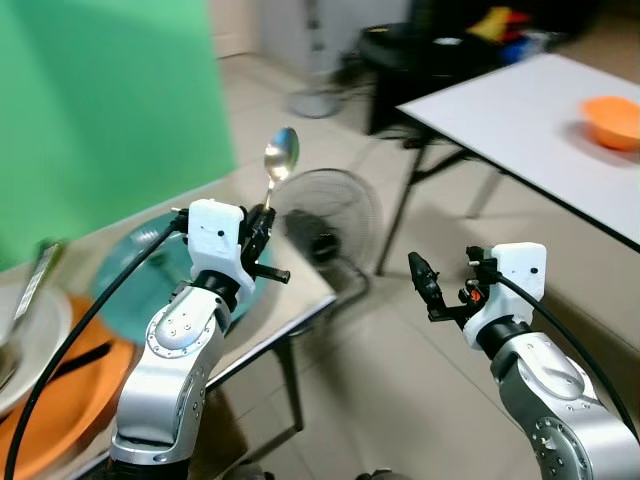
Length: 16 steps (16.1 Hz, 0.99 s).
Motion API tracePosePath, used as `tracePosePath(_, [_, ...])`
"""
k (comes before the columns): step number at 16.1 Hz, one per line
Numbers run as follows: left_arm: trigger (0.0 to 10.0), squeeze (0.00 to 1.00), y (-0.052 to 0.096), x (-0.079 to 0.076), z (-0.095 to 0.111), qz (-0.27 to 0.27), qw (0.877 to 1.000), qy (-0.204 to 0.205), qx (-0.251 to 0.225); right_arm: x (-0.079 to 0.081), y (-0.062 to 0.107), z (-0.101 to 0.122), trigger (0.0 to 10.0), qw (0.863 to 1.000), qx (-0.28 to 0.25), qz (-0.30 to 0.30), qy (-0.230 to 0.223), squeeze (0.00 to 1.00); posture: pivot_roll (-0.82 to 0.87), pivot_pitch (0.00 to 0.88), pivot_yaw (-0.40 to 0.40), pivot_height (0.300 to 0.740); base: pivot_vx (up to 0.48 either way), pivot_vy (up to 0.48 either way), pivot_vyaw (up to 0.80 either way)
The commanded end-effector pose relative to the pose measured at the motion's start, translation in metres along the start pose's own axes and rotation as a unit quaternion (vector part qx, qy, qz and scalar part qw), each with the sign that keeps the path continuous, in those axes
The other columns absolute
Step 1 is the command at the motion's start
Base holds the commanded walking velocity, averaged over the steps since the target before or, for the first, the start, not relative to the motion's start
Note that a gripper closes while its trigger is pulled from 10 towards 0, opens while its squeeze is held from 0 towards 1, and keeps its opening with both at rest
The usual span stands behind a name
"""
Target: Setting the table
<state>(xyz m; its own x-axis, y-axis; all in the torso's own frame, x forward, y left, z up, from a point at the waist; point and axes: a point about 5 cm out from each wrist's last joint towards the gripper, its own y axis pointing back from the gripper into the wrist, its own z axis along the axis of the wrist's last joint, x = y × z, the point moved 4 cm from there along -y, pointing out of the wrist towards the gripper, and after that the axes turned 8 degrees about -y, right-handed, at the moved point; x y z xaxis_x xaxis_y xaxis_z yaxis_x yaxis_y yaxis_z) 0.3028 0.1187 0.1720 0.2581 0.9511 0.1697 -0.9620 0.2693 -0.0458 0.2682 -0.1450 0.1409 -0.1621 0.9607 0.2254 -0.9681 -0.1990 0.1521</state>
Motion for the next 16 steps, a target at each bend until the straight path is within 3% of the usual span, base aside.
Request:
tracePosePath(1, [10.0, 0.00, -0.002, 0.001, 0.005, 0.008, 1.000, -0.009, -0.011, 0.001, -0.001, 0.006, 10.0, 1.000, -0.008, -0.001, -0.011, 0.00, 0.11, 0.000, 0.013, 0.727, 0.000, 0.000, -0.80])
tracePosePath(3, [10.0, 0.00, 0.000, 0.012, 0.005, 0.034, 0.999, 0.004, -0.013, 0.002, -0.003, 0.007, 10.0, 1.000, -0.006, 0.001, -0.006, 0.00, 0.10, 0.000, 0.009, 0.727, 0.000, 0.000, -0.80])
tracePosePath(8, [10.0, 0.00, 0.007, 0.026, -0.005, 0.061, 0.998, -0.029, 0.008, 0.002, -0.010, 0.009, 10.0, 1.000, 0.003, 0.008, -0.009, 0.00, 0.12, 0.000, -0.007, 0.727, 0.000, 0.000, -0.80])
tracePosePath(13, [10.0, 0.00, 0.007, 0.030, -0.006, 0.059, 0.998, -0.031, 0.010, 0.004, -0.013, 0.010, 10.0, 1.000, 0.003, 0.014, -0.002, 0.00, 0.12, 0.000, -0.010, 0.727, 0.105, 0.000, 0.00])
tracePosePath(16, [10.0, 0.00, 0.006, 0.031, -0.007, 0.058, 0.998, -0.034, 0.015, 0.002, -0.016, 0.009, 10.0, 0.999, -0.002, -0.008, 0.048, 0.00, 0.12, 0.000, -0.009, 0.727, 0.333, 0.000, 0.00])
